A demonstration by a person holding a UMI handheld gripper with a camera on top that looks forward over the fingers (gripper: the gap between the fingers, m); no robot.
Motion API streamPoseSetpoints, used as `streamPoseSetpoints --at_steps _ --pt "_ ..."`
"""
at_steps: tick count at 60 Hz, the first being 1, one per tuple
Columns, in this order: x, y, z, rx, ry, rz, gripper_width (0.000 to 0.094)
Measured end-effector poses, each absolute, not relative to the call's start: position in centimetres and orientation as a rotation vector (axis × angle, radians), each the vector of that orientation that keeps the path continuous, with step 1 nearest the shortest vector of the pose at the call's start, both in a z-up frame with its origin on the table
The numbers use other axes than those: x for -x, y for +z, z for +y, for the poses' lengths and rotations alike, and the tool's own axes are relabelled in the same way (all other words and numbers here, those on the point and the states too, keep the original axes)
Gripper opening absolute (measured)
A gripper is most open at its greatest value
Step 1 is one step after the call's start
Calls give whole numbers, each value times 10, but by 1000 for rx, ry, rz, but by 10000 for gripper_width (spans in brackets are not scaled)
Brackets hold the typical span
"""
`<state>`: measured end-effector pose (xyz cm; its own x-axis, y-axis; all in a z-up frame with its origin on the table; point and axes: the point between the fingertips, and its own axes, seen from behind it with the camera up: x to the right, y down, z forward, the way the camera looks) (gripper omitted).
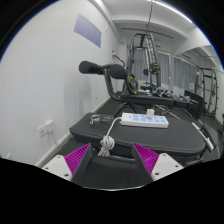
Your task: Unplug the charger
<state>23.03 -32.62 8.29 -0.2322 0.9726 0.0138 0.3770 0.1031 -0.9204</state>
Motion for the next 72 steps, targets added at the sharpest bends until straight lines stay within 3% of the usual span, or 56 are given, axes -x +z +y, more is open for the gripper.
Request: streamPoseSetpoints --at_steps 42,72 --pt "-139 87 -194 1444 972 -1514 858" --pt "11 73 -165 1477 1000 -1423 859"
